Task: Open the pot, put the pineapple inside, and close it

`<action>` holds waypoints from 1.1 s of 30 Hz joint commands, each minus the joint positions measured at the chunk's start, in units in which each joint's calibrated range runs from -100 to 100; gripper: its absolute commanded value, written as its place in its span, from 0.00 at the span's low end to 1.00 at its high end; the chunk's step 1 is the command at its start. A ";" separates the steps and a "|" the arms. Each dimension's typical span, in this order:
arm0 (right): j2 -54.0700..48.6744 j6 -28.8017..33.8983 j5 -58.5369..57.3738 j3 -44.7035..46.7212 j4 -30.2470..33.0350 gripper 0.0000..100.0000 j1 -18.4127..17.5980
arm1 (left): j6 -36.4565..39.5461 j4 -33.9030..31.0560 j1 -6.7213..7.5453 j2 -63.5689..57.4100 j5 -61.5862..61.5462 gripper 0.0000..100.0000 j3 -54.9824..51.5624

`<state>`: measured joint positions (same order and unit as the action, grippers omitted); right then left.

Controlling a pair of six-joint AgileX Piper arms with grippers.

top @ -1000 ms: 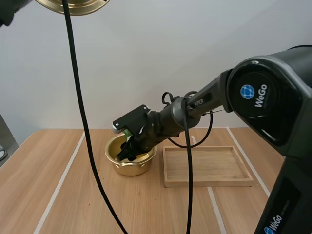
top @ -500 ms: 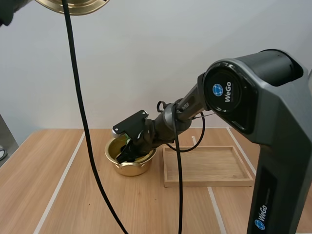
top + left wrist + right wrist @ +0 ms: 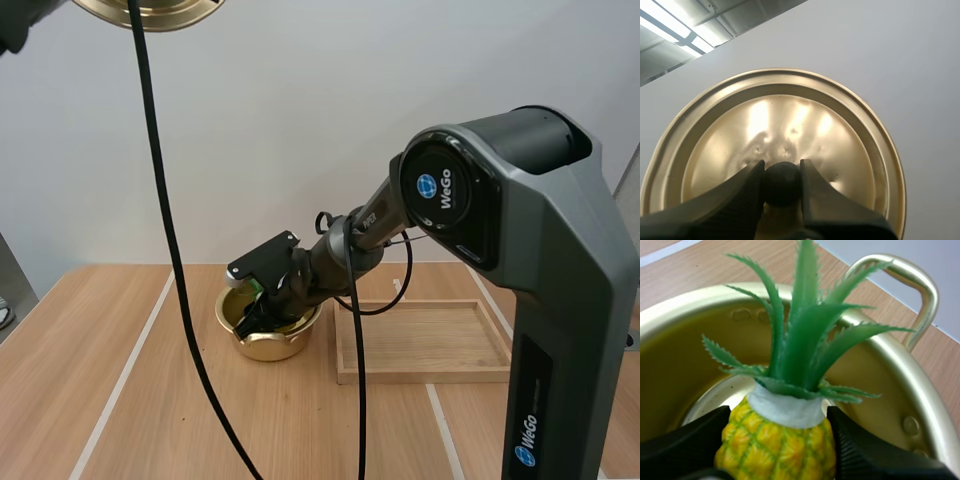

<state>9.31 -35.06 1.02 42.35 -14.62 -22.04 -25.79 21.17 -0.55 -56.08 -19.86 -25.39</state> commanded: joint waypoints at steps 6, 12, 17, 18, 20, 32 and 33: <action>0.97 -1.87 -3.73 0.86 1.24 0.00 0.00 | 0.23 0.36 0.10 -0.38 1.13 0.00 0.41; 0.97 -1.87 -3.73 0.86 0.82 0.57 0.00 | 0.23 0.36 0.10 -0.38 1.13 0.00 0.41; 0.97 -1.87 -3.11 -0.20 0.82 1.00 0.00 | 0.23 0.36 0.10 -0.38 1.13 0.00 0.41; 0.97 -1.87 -4.37 -0.86 0.82 1.00 0.00 | 0.23 0.36 0.10 -0.38 1.13 0.00 0.41; 0.97 -1.87 -6.91 -2.50 0.82 1.00 0.00 | 0.23 0.36 0.10 -0.38 1.13 0.00 0.41; -5.59 -1.87 -16.56 -12.50 -4.24 1.00 0.00 | 0.23 0.36 0.10 -0.38 1.13 0.00 0.41; -6.61 -1.87 -16.76 -13.15 -4.38 1.00 0.00 | 0.23 0.36 0.10 -0.38 1.13 0.00 0.41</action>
<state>5.49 -36.58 -15.27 30.82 -18.14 -22.11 -25.79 21.17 -0.55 -56.08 -19.86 -25.39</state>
